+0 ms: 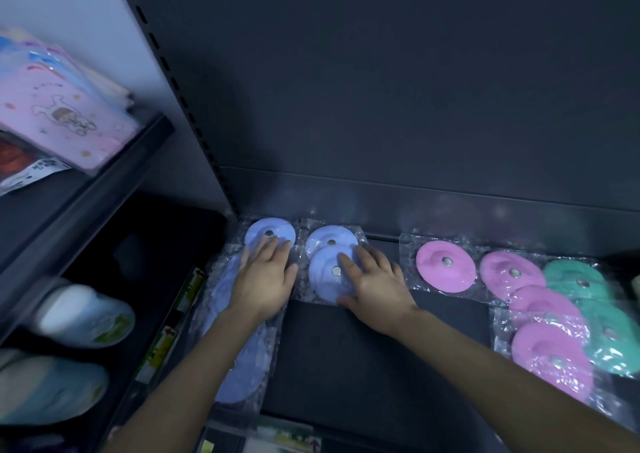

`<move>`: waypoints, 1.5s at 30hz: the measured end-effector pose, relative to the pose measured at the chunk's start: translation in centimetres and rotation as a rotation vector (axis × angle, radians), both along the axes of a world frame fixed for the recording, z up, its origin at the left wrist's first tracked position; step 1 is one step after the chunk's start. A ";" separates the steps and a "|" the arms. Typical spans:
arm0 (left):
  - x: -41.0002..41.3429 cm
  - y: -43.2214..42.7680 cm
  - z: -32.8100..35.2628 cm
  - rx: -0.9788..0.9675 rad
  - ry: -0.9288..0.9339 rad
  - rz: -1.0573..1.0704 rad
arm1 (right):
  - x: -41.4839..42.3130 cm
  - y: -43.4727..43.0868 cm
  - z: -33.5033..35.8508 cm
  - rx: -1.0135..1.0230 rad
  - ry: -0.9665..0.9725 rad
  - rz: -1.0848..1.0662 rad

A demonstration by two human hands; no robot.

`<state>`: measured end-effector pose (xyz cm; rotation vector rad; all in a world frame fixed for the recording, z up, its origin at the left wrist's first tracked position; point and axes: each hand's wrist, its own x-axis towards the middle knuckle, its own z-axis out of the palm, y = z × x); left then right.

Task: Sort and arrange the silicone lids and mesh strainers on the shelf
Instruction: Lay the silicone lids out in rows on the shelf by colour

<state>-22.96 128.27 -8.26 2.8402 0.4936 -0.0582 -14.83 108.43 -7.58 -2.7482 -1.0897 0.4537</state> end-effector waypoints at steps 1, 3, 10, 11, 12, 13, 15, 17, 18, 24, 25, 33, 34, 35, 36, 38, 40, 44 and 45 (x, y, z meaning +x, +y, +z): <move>-0.6 0.1 -0.1 0.004 0.021 0.030 | -0.1 0.1 -0.1 -0.001 -0.012 0.004; -1.6 0.2 -0.4 0.016 0.090 0.053 | -0.4 0.5 -0.1 -0.004 -0.044 0.021; -2.4 0.1 -1.6 0.113 0.065 0.003 | -0.5 1.8 0.1 0.004 -0.061 0.068; -2.4 0.2 -1.6 0.108 0.063 0.001 | -0.5 1.9 0.1 0.004 -0.061 0.068; -2.4 0.2 -1.5 0.092 0.065 -0.001 | -0.5 2.1 0.0 0.002 -0.063 0.066; -2.4 0.3 -1.3 0.061 0.061 -0.001 | -0.6 2.2 0.0 0.002 -0.064 0.062; -2.6 0.5 -0.8 -0.019 0.026 0.003 | -0.8 2.3 -0.2 0.010 -0.065 0.050; -3.2 0.7 -0.2 -0.092 -0.050 0.042 | -1.1 2.2 -0.2 0.024 -0.073 0.052; -3.7 0.9 -0.1 -0.125 -0.092 0.072 | -1.2 2.1 -0.2 0.034 -0.079 0.060; -7.0 1.3 0.3 -0.110 -0.152 0.143 | -1.8 2.1 -0.5 0.022 -0.105 0.093; -7.4 1.1 0.3 -0.089 -0.138 0.138 | -1.8 2.1 -0.6 0.015 -0.106 0.092; -8.8 -0.8 -0.2 -0.129 -0.131 0.211 | -1.8 2.1 -0.7 0.015 -0.134 0.101; -9.0 -0.7 0.1 -0.171 -0.158 0.231 | -1.8 2.1 -0.8 0.026 -0.141 0.097; -9.2 -0.6 0.3 -0.203 -0.179 0.240 | -1.9 2.1 -0.9 0.050 -0.151 0.095; -9.3 -0.3 0.5 -0.214 -0.198 0.240 | -2.1 2.2 -0.9 0.090 -0.176 0.110; -9.8 0.4 0.7 -0.232 -0.218 0.238 | -2.7 2.3 -0.9 0.172 -0.227 0.178; -10.3 1.1 0.9 -0.311 -0.223 0.254 | -3.6 2.5 -0.9 0.257 -0.210 0.239; -12.3 2.3 0.8 -0.469 -0.125 0.276 | -6.2 3.4 -0.4 0.303 -0.207 0.417; -12.9 2.7 0.7 -0.492 -0.102 0.264 | -6.7 3.5 -0.4 0.302 -0.193 0.459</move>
